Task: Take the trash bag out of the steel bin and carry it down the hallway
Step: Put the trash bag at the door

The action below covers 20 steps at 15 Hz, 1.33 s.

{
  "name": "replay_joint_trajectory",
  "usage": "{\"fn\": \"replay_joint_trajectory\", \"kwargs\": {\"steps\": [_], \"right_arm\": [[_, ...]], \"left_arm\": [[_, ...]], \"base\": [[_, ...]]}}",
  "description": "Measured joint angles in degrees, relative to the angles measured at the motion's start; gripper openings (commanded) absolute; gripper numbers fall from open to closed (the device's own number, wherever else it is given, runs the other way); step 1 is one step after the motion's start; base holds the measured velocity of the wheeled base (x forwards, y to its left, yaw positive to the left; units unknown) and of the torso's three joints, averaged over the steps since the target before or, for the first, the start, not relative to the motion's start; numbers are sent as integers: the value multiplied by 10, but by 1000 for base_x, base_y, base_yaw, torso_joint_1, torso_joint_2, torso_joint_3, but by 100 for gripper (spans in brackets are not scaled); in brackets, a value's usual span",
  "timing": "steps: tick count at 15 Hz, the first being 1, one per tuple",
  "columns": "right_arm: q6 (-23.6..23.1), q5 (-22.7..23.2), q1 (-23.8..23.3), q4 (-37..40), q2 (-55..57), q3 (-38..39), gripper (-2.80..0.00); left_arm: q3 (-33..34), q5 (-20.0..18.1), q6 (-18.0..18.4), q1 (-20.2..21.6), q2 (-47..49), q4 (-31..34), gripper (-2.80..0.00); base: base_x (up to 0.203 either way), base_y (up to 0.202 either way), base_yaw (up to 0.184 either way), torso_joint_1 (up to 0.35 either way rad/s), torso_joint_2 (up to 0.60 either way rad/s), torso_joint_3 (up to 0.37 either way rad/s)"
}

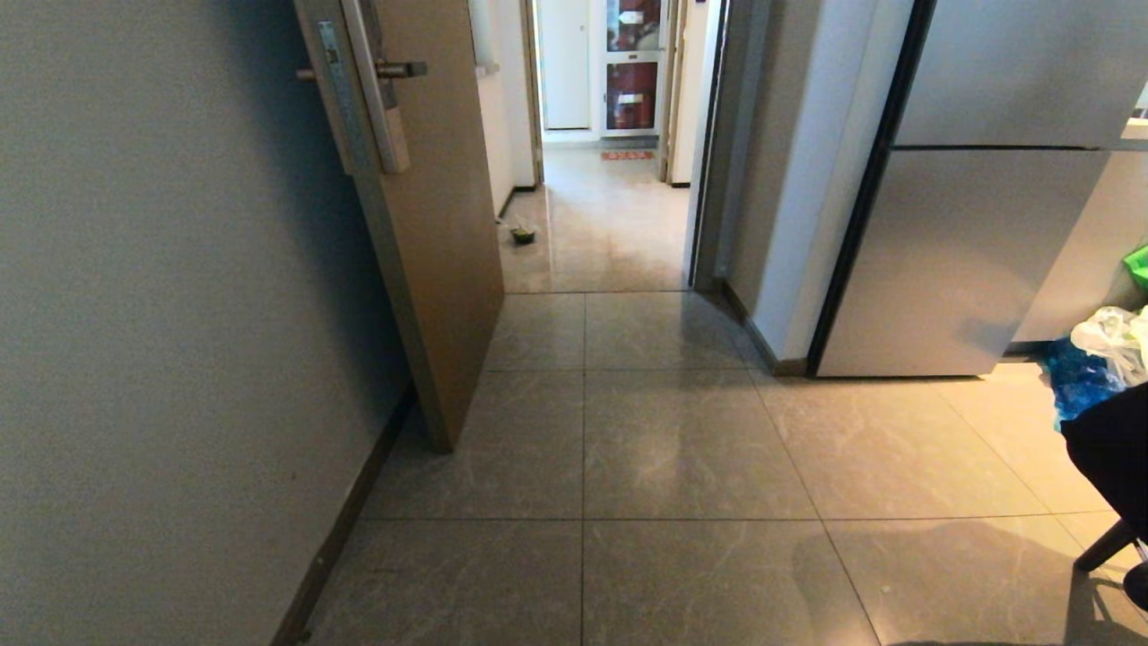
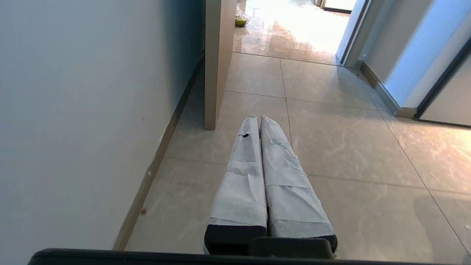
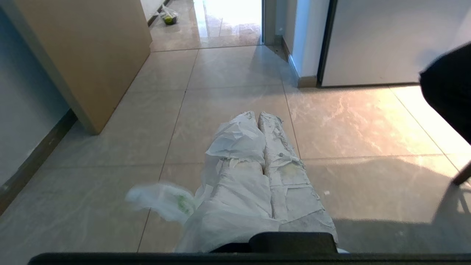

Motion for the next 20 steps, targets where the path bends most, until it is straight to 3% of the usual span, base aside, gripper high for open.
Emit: {"fn": "replay_joint_trajectory", "kwargs": {"steps": [17, 20], "right_arm": [[0, 0, 0, 0, 0, 0, -280], [0, 0, 0, 0, 0, 0, -280]], "left_arm": [[0, 0, 0, 0, 0, -1, -280], [0, 0, -1, 0, 0, -1, -280]], "base": [[193, 0, 1, 2, 2, 2], [75, 0, -3, 6, 3, 0]]}}
